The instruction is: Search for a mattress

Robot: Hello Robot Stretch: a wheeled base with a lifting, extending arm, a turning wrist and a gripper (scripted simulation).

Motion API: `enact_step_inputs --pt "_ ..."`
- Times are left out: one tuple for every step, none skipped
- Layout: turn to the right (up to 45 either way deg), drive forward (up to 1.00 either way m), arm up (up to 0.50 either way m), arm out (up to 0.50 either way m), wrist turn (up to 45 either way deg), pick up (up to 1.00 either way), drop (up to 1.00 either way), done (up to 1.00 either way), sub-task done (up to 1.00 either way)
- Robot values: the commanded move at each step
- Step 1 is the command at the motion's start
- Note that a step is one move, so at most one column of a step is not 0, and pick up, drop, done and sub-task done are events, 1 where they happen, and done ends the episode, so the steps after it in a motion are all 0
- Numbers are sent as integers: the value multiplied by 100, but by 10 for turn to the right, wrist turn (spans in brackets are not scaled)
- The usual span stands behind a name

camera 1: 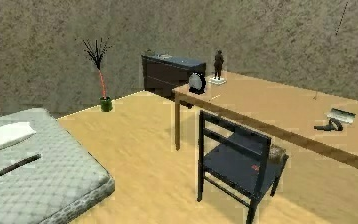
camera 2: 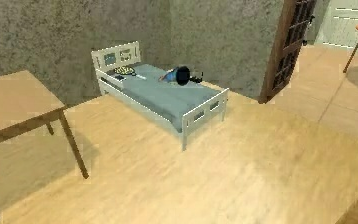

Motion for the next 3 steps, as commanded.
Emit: enact_step_inputs --pt "0 20 0 0 0 0 0 0 0" --pt "-450 0 0 0 0 0 0 0 0" --pt "0 0 0 0 0 0 0 100 0"
